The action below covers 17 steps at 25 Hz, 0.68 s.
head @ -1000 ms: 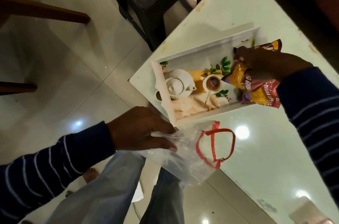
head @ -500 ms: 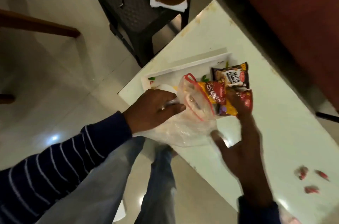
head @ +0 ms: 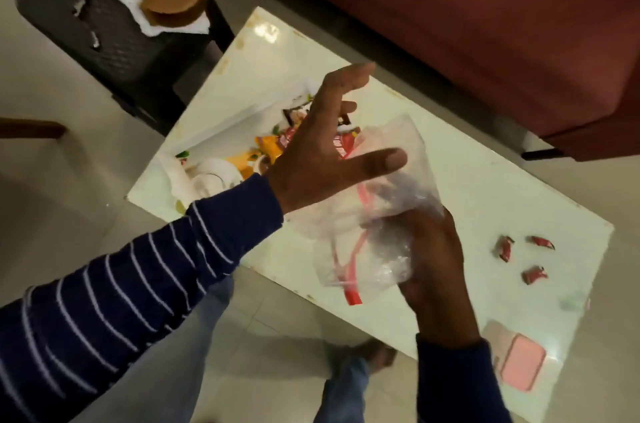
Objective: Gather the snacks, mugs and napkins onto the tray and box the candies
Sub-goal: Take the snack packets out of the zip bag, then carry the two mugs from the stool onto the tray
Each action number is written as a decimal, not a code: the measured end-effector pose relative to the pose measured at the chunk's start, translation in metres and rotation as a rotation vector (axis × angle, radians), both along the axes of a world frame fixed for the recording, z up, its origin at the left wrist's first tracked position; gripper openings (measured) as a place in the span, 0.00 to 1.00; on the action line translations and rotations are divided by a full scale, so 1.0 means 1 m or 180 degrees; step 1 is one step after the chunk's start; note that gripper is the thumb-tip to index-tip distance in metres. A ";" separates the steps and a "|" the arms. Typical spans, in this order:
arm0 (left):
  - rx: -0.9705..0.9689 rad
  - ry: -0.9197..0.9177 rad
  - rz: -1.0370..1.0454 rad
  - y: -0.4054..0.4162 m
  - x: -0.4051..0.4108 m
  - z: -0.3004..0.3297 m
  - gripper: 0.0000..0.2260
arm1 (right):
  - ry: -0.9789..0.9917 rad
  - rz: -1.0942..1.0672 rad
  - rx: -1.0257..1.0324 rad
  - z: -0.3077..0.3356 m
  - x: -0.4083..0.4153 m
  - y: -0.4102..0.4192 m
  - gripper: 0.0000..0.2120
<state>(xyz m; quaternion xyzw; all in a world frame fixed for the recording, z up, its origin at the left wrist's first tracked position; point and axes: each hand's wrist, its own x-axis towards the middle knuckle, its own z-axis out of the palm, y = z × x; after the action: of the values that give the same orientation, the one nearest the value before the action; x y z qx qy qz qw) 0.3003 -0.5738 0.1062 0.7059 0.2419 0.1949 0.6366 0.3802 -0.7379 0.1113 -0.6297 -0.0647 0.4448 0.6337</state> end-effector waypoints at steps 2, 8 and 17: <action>0.0313 -0.0212 -0.0816 -0.070 0.031 -0.006 0.38 | 0.1039 -0.0254 0.0093 0.003 0.035 -0.073 0.04; -0.0342 0.0530 0.0173 -0.329 0.182 -0.025 0.17 | 0.0086 -0.1250 -0.0348 0.001 0.117 -0.287 0.12; -0.1539 0.1445 -0.1565 -0.609 0.318 -0.057 0.20 | -0.1345 -0.2236 -0.1044 -0.060 0.219 -0.529 0.12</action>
<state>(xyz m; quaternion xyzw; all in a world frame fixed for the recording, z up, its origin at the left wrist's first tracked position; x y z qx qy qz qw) 0.6179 -1.1832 0.0494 0.5977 0.2392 -0.1862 0.7422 0.5988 -1.2666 0.0514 -0.7828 0.0965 0.0682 0.6110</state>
